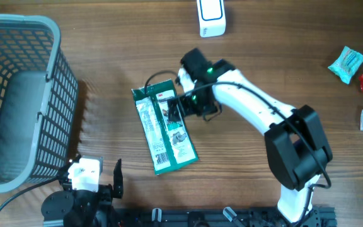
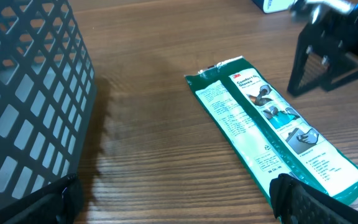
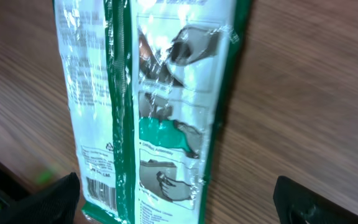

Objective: Scan the item barcode
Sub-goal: 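Move the right gripper to the green 3M gloves pack and grasp it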

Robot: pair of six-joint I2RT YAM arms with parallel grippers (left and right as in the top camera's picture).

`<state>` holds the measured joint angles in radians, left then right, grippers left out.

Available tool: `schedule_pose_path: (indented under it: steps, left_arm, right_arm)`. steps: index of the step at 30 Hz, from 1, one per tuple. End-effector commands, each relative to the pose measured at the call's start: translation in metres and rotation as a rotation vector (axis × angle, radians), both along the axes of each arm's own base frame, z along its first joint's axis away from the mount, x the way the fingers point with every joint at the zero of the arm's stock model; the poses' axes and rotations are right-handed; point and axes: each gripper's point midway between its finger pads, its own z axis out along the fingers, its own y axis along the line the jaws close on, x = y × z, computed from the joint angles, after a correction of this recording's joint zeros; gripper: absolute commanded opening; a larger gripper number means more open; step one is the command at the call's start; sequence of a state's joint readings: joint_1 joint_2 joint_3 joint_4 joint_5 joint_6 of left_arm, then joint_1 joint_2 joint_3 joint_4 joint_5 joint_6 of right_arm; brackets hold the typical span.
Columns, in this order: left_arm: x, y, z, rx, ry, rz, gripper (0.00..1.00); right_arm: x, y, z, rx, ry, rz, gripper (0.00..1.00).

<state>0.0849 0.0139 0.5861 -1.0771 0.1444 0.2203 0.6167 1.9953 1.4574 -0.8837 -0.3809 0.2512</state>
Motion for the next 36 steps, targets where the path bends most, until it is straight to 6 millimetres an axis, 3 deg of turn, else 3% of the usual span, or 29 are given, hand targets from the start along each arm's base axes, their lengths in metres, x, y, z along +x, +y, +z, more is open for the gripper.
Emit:
schedule_pose_path:
  steps: [1, 4, 8, 10, 13, 18, 19, 20, 21, 23, 26, 30, 33, 36]
  left_arm:
    - [-0.001, -0.003, 0.002, 0.005, -0.011, -0.020, 1.00]
    - [-0.001, -0.003, 0.002, 0.005, -0.011, -0.020, 1.00]
    - [-0.001, -0.003, 0.002, 0.005, -0.011, -0.020, 1.00]
    - [-0.001, -0.003, 0.002, 0.005, -0.011, -0.020, 1.00]
    - [-0.001, -0.003, 0.002, 0.005, -0.011, -0.020, 1.00]
    - [-0.001, -0.003, 0.002, 0.005, -0.011, -0.020, 1.00]
    - [-0.001, -0.003, 0.002, 0.005, -0.011, -0.020, 1.00]
    - [-0.001, -0.003, 0.002, 0.005, -0.011, -0.020, 1.00]
    - [-0.001, -0.003, 0.002, 0.006, -0.011, -0.021, 1.00]
    - [-0.001, -0.003, 0.002, 0.005, -0.011, -0.020, 1.00]
    - [-0.001, -0.003, 0.002, 0.005, -0.012, -0.020, 1.00]
    - [-0.001, -0.003, 0.002, 0.005, -0.012, -0.020, 1.00]
    - [-0.001, -0.003, 0.002, 0.005, -0.012, -0.020, 1.00]
    - [-0.001, -0.003, 0.002, 0.005, -0.012, -0.020, 1.00]
  right_arm:
    - [0.000, 0.001, -0.018, -0.006, -0.025, 0.006, 0.98]
    - [-0.010, 0.006, -0.018, 0.038, 0.029, -0.003, 0.85]
    - [-0.018, 0.018, -0.017, 0.059, 0.046, 0.006, 0.81]
    - [-0.022, 0.027, -0.024, 0.035, 0.067, -0.060, 0.73]
    - [-0.025, 0.024, -0.051, -0.078, 0.124, -0.239, 0.61]
    - [-0.030, 0.012, -0.097, -0.231, 0.168, -0.400, 0.66]
    - [-0.032, 0.013, -0.101, -0.228, 0.182, -0.397, 0.59]
    - [-0.033, 0.014, -0.100, -0.221, 0.189, -0.395, 0.45]
    - [-0.032, 0.013, -0.100, -0.223, 0.191, -0.400, 0.15]
    - [-0.031, 0.009, -0.101, -0.234, 0.201, -0.419, 0.05]
    - [-0.035, -0.025, -0.100, -0.336, 0.258, -0.482, 0.05]
    - [-0.026, -0.109, -0.096, -0.569, 0.280, -0.610, 0.04]
    - [-0.012, -0.171, -0.082, -0.725, 0.210, -0.653, 0.04]
    - [0.005, -0.179, -0.060, -0.659, 0.154, -0.598, 0.05]
